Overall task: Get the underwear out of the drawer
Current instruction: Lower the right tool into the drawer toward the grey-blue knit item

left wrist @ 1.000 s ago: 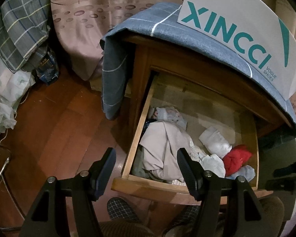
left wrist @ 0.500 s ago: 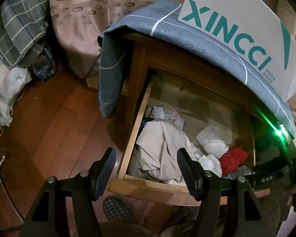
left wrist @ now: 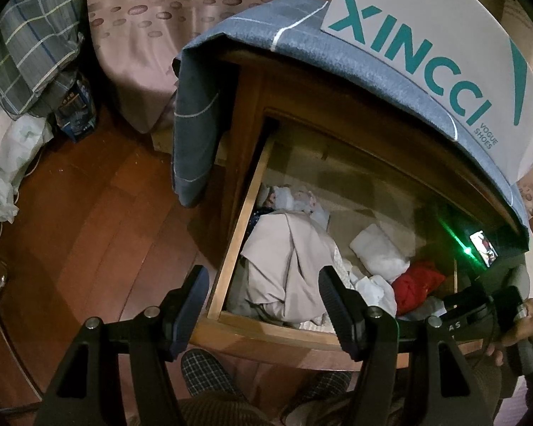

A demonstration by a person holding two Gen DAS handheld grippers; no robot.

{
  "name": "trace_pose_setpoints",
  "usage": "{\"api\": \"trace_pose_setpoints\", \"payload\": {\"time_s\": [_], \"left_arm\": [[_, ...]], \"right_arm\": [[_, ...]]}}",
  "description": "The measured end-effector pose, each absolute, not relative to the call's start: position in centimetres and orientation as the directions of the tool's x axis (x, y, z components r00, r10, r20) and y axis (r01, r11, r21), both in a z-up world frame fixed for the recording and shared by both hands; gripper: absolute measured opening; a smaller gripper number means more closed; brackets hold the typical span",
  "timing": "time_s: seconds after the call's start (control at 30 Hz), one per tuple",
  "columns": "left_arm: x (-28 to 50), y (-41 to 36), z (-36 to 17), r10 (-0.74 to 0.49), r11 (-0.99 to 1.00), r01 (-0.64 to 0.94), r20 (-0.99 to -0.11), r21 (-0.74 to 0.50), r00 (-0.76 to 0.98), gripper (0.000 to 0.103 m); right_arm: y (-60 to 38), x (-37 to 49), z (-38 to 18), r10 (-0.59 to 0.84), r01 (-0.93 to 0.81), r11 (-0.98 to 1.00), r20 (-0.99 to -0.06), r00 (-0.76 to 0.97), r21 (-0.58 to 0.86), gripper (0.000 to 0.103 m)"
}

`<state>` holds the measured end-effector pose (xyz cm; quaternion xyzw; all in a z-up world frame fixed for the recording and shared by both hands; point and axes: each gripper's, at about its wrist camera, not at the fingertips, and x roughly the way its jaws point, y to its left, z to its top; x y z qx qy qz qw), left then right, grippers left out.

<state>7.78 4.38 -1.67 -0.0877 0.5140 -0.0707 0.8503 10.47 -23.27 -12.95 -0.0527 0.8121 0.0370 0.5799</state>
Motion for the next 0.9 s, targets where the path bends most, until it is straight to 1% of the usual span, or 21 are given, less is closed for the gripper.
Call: {"api": "trace_pose_setpoints", "payload": {"time_s": [0.1, 0.23, 0.4, 0.47, 0.5, 0.53, 0.57, 0.77, 0.9], "left_arm": [[7.8, 4.3, -1.7, -0.211, 0.975, 0.032, -0.864, -0.222, 0.458, 0.066], [7.8, 4.3, -1.8, -0.209, 0.975, 0.03, -0.865, -0.219, 0.457, 0.066], [7.9, 4.3, -1.8, -0.21, 0.975, 0.03, -0.866, -0.22, 0.454, 0.066], [7.9, 4.3, -1.8, -0.21, 0.975, 0.03, -0.867, -0.22, 0.453, 0.066], [7.9, 4.3, -1.8, -0.21, 0.975, 0.03, -0.867, -0.221, 0.452, 0.066], [7.9, 4.3, -1.8, -0.211, 0.975, 0.03, -0.867, -0.221, 0.452, 0.066], [7.9, 4.4, -1.8, -0.211, 0.975, 0.029, -0.867, -0.222, 0.451, 0.066], [7.9, 4.4, -1.9, -0.209, 0.975, 0.028, -0.869, -0.221, 0.448, 0.066], [7.9, 4.3, -2.0, -0.205, 0.976, 0.027, -0.874, -0.215, 0.441, 0.066]], "right_arm": [[-22.5, 10.5, -13.5, -0.086, -0.174, 0.984, -0.941, -0.328, -0.029, 0.103], [-22.5, 11.0, -14.8, -0.085, -0.191, 0.981, -0.93, -0.358, -0.016, 0.102], [-22.2, 11.4, -15.6, -0.109, -0.201, 0.979, -0.923, -0.37, -0.035, 0.101], [-22.1, 11.4, -15.7, -0.132, -0.216, 0.975, -0.921, -0.366, -0.054, 0.095], [-22.1, 11.5, -15.7, -0.152, -0.224, 0.972, -0.92, -0.362, -0.072, 0.085], [-22.3, 11.4, -15.6, -0.174, -0.236, 0.967, -0.92, -0.351, -0.093, 0.08], [-22.4, 11.4, -15.5, -0.18, -0.242, 0.965, -0.921, -0.346, -0.098, 0.073], [-23.7, 11.0, -13.7, -0.113, -0.166, 0.984, -0.947, -0.302, -0.064, 0.06], [-24.5, 10.6, -11.7, -0.053, -0.092, 0.995, -0.964, -0.261, -0.03, 0.058]]}}
